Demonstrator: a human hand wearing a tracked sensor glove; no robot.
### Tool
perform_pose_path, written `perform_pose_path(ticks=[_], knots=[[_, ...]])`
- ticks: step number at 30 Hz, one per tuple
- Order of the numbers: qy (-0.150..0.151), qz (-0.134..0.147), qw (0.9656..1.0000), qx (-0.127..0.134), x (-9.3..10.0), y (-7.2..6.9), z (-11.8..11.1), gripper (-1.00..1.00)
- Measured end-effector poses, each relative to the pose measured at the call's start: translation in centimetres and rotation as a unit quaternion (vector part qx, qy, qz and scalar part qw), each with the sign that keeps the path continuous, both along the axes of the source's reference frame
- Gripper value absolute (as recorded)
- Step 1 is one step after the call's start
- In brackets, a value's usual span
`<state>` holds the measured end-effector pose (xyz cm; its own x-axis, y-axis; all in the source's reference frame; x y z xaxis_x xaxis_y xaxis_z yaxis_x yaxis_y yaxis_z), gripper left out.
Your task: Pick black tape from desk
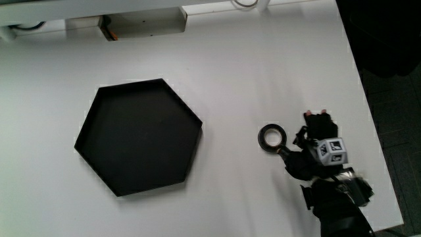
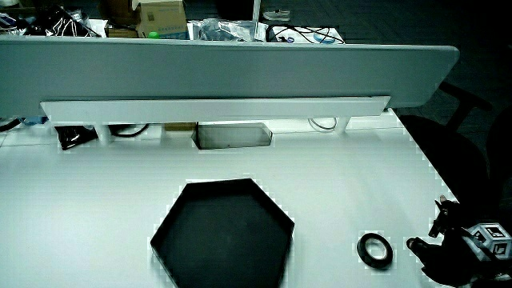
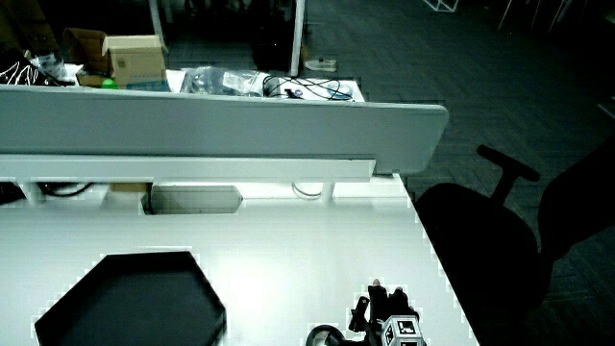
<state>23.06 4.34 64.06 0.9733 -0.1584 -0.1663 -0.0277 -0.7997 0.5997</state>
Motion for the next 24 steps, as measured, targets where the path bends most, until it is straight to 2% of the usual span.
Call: perform_pose_path(ticks=[1, 3, 6, 8, 11, 12, 13, 14, 15, 16, 17, 18, 19, 20, 21, 22, 24], knots=[[0.011, -0.005, 0.9999, -0.007, -0.4, -0.1, 0.4, 0.00], [0.031, -0.020, 0.9987, -0.036, -0.8, -0.4, 1.9, 0.00], [0.020, -0.030, 0.9972, -0.065, -2.2, -1.2, 1.1, 0.00], [0.037, -0.034, 0.9939, -0.098, -2.4, -1.4, 2.1, 0.00], [0.071, -0.038, 0.9889, -0.125, -2.6, -1.6, 3.3, 0.00], [0.072, -0.046, 0.9875, -0.133, -2.8, -1.6, 3.4, 0.00], [0.087, -0.040, 0.9853, -0.141, -2.7, -1.5, 3.9, 0.00], [0.081, -0.035, 0.9867, -0.137, -2.7, -1.5, 3.8, 0.00], [0.083, -0.032, 0.9848, -0.149, -2.7, -1.5, 4.3, 0.00], [0.093, -0.037, 0.9847, -0.143, -2.8, -1.5, 4.4, 0.00], [0.098, -0.038, 0.9827, -0.152, -2.9, -1.5, 4.5, 0.00], [0.113, -0.039, 0.9818, -0.148, -3.0, -1.6, 4.5, 0.08], [0.108, -0.045, 0.9824, -0.146, -3.2, -1.7, 4.2, 0.15], [0.123, -0.042, 0.9800, -0.151, -3.2, -1.8, 4.5, 0.23], [0.110, -0.048, 0.9831, -0.139, -3.4, -1.9, 4.0, 0.31], [0.115, -0.048, 0.9831, -0.134, -3.6, -2.1, 3.8, 0.38], [0.107, -0.050, 0.9853, -0.123, -3.7, -2.3, 3.7, 0.54]])
